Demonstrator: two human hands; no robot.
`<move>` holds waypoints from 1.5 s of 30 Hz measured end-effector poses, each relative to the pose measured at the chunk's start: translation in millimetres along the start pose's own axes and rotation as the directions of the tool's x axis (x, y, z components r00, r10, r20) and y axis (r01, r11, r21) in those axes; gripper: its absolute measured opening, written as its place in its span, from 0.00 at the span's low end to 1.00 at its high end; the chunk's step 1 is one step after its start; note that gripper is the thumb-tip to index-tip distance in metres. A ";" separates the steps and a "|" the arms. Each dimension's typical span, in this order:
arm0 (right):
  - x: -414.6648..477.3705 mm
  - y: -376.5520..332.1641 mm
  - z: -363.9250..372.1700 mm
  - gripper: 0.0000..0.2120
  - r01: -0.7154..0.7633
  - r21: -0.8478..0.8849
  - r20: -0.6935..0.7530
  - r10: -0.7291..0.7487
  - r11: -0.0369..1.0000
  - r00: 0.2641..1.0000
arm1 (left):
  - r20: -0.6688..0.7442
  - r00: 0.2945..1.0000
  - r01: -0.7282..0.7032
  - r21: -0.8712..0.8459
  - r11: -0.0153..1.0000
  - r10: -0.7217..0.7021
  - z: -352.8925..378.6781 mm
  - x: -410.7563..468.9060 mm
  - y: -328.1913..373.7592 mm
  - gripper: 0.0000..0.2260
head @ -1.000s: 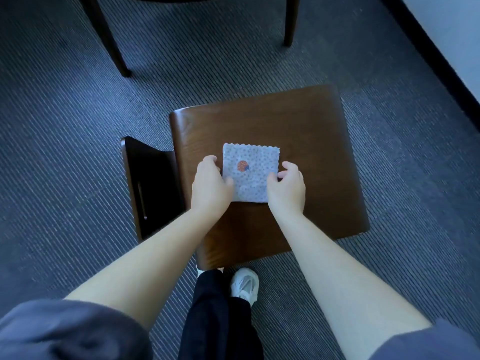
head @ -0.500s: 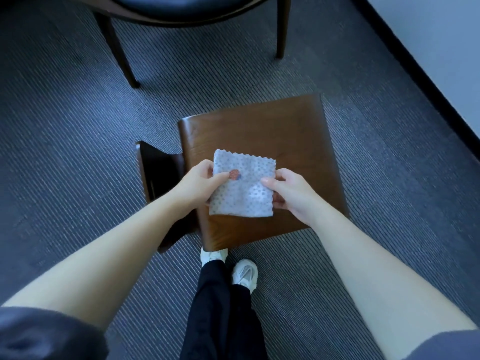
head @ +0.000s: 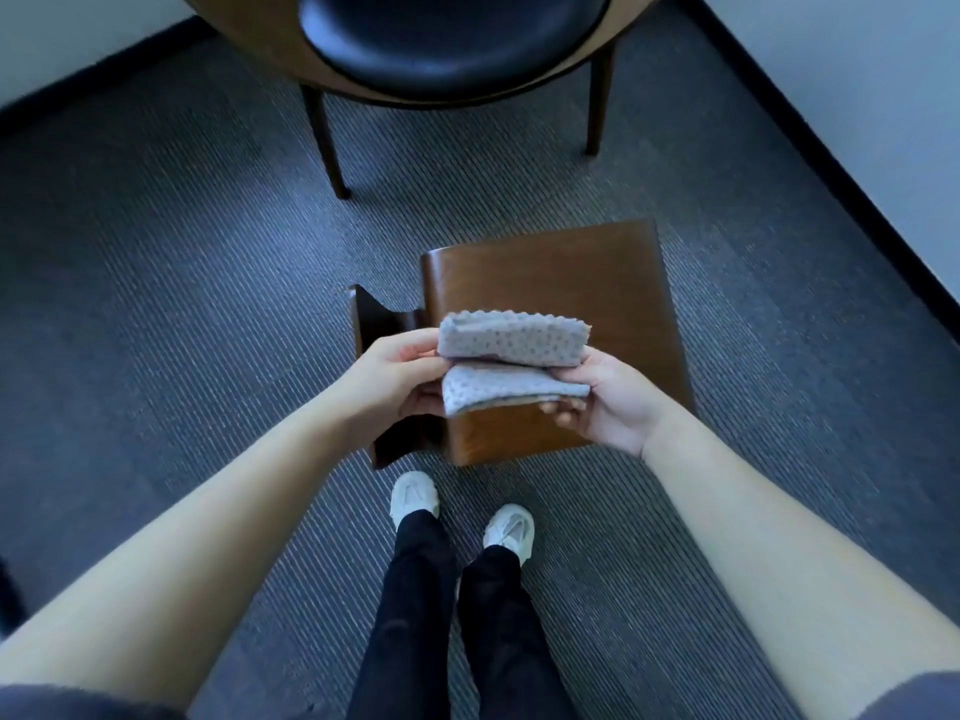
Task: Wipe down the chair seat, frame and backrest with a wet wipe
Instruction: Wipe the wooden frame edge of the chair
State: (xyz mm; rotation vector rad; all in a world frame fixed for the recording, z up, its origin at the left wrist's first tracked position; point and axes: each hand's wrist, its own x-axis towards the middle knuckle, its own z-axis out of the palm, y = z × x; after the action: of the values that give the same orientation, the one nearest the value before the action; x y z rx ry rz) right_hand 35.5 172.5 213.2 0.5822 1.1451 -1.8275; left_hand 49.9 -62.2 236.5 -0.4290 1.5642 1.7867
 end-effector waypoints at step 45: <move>331.2 -174.1 291.3 0.15 -0.050 -0.003 0.206 0.049 0.999 0.977 | -0.153 0.988 0.052 0.354 0.934 0.003 -426.1 153.4 202.7 0.05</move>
State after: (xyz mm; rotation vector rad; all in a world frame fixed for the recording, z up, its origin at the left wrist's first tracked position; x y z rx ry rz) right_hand -264.5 -193.5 183.1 0.4082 0.9814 -1.8002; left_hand -282.7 -427.5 191.0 -0.4118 1.9348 1.4336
